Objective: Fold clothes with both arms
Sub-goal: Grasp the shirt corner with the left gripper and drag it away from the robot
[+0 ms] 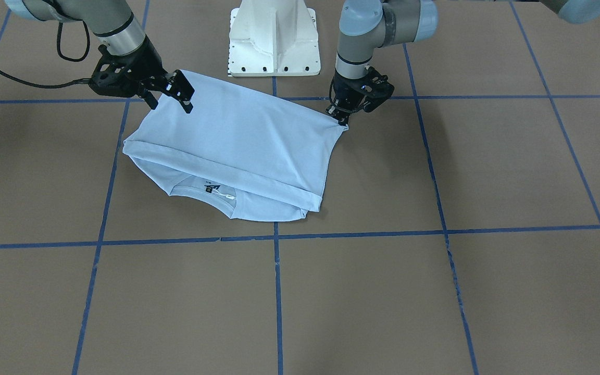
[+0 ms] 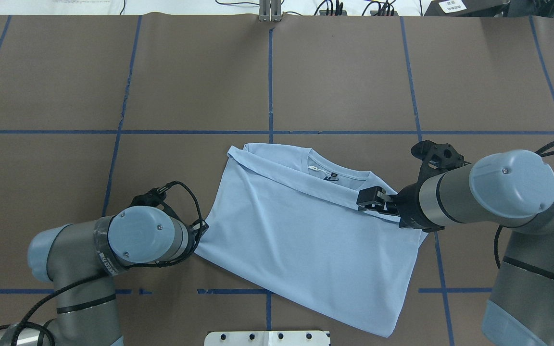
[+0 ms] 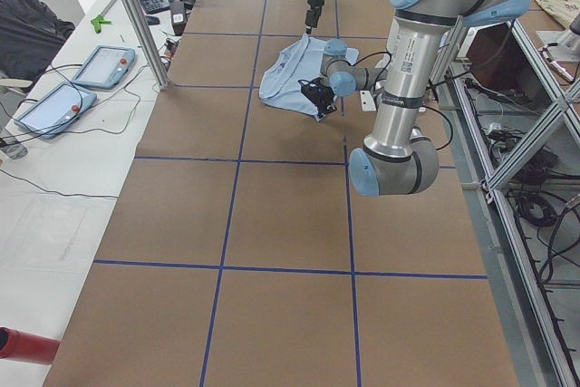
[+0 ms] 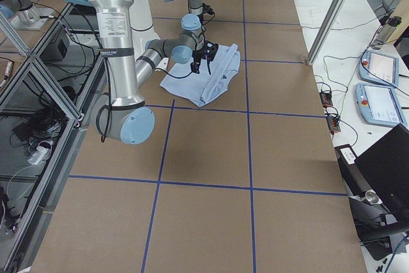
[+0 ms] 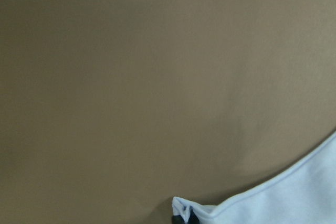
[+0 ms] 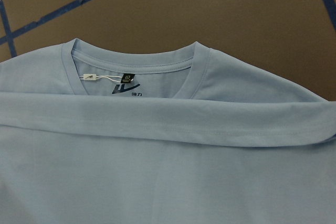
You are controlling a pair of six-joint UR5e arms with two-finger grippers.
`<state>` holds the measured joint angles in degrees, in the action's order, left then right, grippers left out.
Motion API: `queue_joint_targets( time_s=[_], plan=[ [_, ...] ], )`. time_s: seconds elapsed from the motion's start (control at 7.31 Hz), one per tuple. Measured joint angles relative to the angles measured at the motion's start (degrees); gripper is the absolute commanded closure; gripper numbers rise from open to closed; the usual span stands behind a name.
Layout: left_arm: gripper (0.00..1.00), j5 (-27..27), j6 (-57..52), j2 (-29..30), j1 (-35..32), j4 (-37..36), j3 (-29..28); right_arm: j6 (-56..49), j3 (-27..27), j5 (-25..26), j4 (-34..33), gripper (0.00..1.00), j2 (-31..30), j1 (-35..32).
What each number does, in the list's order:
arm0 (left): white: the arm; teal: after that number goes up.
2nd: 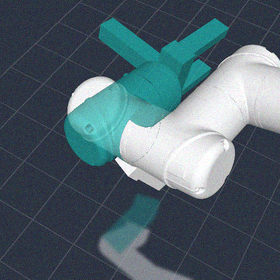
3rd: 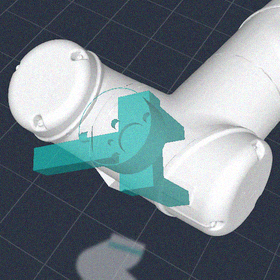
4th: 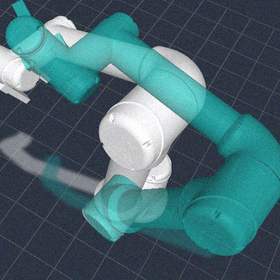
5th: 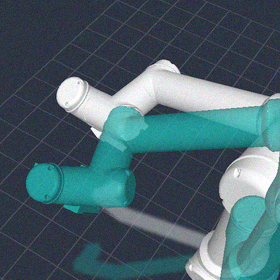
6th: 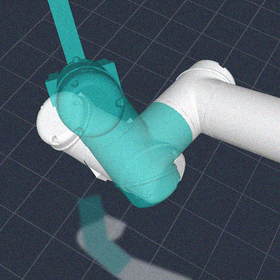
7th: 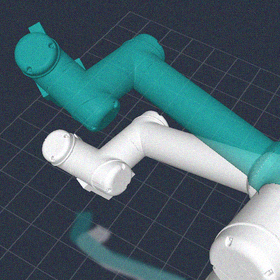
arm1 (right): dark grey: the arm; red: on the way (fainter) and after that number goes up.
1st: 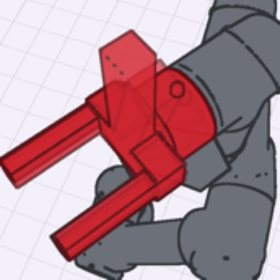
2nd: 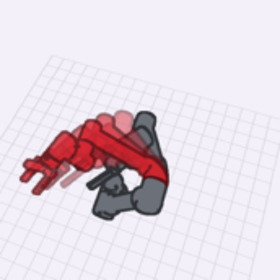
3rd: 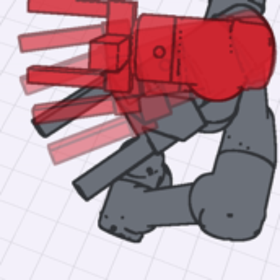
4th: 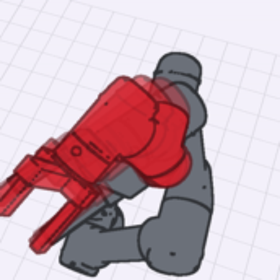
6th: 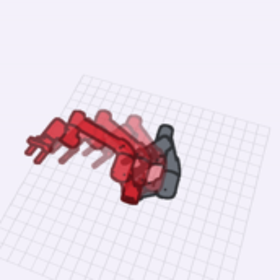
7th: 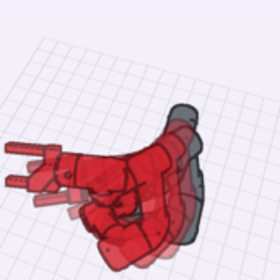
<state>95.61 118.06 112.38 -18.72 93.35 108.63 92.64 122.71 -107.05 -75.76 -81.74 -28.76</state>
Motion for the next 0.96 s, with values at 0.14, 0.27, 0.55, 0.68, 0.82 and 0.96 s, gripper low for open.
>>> queue_joint_targets(
  time_s=[0.14, 0.27, 0.55, 0.68, 0.82, 0.96],
  plan=[
    [1.00, 0.0, -0.4, 0.1, -1.9, -0.3, -0.5, 0.0, 0.0, 0.0, 0.0, 0.00, 0.0, -0.1],
    [1.00, 0.1, -1.4, 0.3, -4.0, -0.4, -1.5, 0.1, 0.1, 0.0, 0.0, 0.00, 0.0, -0.1],
    [1.00, 0.1, -6.0, 2.2, -9.1, -0.1, -5.0, 0.1, 0.1, 0.0, -0.1, 0.00, -0.2, -0.2],
    [1.00, 0.2, -9.4, 4.7, -12.2, 0.5, -8.5, 0.1, 0.0, 0.0, -0.1, 0.00, -0.4, -0.2],
    [1.00, 0.2, -12.8, 7.8, -15.2, 2.2, -13.1, 0.1, -0.1, 0.1, -0.1, 0.00, -0.4, -0.3],
    [1.00, 0.2, -15.5, 10.6, -17.5, 5.1, -17.9, 0.1, -0.2, 0.2, -0.1, 0.00, -0.4, -0.3]
  ],
)
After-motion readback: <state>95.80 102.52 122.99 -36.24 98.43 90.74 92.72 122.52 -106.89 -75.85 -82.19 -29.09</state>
